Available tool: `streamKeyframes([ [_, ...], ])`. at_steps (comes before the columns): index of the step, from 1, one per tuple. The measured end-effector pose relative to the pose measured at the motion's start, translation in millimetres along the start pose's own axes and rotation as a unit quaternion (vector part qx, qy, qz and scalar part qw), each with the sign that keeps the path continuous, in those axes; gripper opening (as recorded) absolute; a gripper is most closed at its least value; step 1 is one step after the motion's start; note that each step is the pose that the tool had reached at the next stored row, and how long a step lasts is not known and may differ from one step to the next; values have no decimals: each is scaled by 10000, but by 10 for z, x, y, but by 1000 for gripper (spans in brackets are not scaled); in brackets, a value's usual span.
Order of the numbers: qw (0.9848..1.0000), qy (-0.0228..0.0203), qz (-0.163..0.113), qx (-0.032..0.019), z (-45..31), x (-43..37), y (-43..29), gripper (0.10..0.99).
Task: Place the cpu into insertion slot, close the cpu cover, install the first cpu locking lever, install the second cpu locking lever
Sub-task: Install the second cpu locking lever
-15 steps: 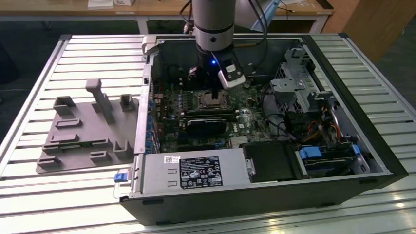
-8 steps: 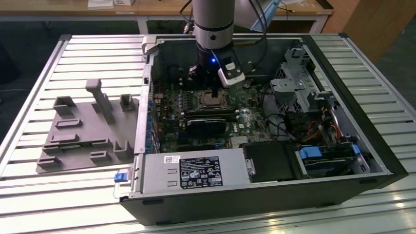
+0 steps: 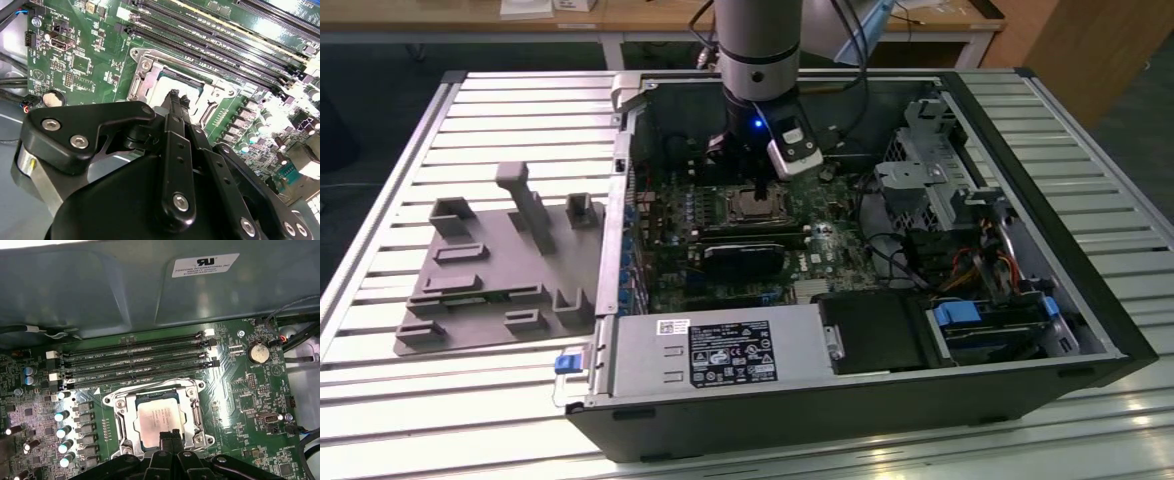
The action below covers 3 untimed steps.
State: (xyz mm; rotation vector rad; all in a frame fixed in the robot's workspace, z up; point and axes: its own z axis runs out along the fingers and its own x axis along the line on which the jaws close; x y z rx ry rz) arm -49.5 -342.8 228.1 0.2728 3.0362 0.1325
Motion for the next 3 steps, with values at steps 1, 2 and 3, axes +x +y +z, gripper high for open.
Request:
streamKeyframes([
  [1,10000,0,0,0,0,0,0,102],
  [2,10000,0,0,0,0,0,0,102],
  [3,10000,0,0,0,0,0,1,102],
])
